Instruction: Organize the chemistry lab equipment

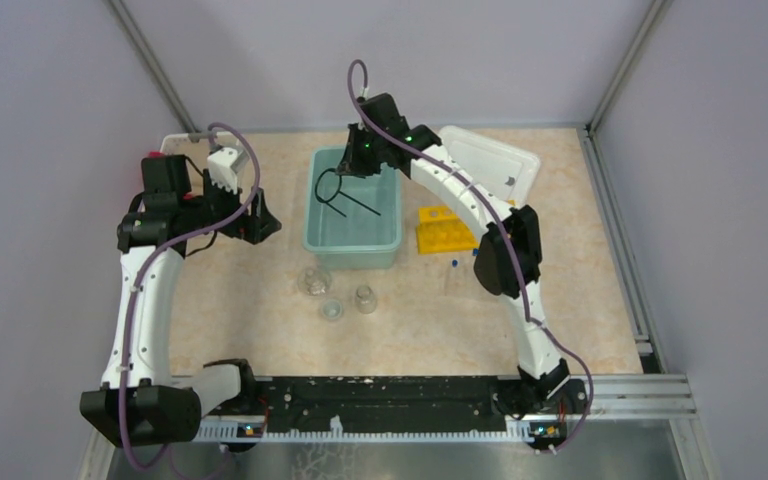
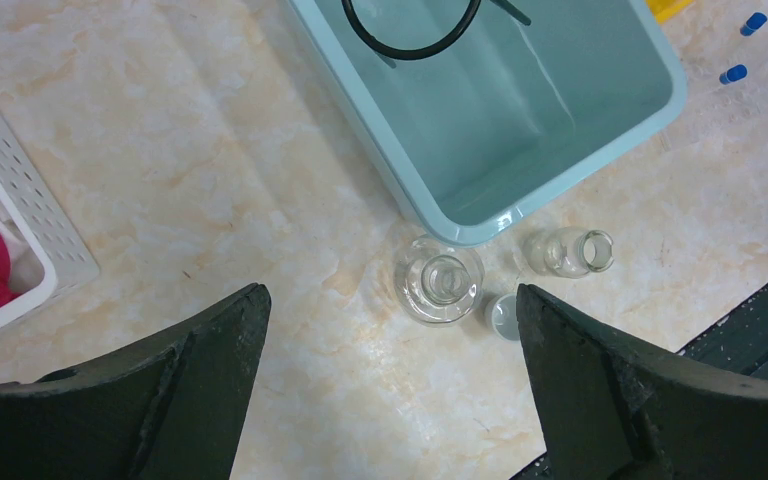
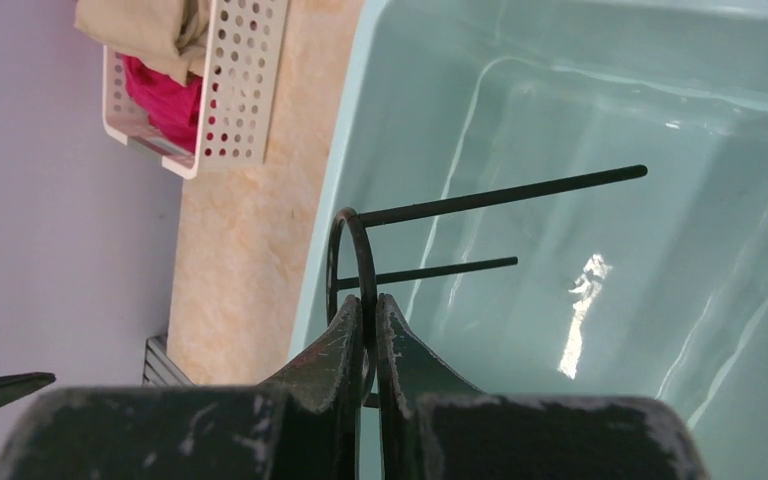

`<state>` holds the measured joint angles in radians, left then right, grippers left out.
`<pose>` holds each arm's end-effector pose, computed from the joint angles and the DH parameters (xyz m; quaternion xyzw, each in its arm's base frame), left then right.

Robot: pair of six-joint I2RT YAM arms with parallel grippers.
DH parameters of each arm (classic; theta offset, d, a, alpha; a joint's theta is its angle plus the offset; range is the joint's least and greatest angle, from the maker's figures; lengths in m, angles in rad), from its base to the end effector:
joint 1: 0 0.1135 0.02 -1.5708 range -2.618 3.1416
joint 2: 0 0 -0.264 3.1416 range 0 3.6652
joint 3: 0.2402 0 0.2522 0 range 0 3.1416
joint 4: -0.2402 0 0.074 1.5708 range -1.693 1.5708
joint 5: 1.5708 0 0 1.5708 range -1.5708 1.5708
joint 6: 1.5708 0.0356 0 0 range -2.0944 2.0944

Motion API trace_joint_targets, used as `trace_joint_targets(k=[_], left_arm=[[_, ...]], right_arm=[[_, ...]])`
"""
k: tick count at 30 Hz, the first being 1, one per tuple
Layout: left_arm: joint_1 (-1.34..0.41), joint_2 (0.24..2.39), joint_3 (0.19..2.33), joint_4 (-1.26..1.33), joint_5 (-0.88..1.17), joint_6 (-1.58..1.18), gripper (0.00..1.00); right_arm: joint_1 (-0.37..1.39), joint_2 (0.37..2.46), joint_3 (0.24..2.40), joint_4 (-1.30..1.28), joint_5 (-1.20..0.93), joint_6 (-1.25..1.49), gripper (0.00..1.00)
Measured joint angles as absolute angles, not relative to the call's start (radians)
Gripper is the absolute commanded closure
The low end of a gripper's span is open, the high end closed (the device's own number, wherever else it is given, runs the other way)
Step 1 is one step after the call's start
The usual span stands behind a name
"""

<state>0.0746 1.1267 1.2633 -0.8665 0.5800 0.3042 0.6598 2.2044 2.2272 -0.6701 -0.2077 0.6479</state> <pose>0.2193 -0.0032 0.3755 0.2162 0.8557 -0.1827 0.4333 0.3958 0.3164 0.3262 -0.0515 0.8902 0.3432 0.2953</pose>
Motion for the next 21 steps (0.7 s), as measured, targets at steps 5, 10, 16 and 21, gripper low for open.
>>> trace_joint_targets(k=[5,10,16,21], left_arm=[[0.075,1.126,1.263,-0.866,0.58,0.307,0.01],[0.076,1.121,1.262,-0.866,0.58,0.31,0.01],[0.081,1.118,1.258,-0.863,0.581,0.311,0.01],[0.081,1.116,1.248,-0.859,0.587,0.311,0.01]], right_arm=[[0.658,2.209,2.223,-0.603,-0.208,0.665,1.0],[0.653,2.209,2.153,-0.523,-0.206,0.67,1.0],[0.627,2.209,2.062,-0.464,-0.214,0.682,1.0],[0.604,2.199,2.017,-0.409,-0.19,0.671,0.97]])
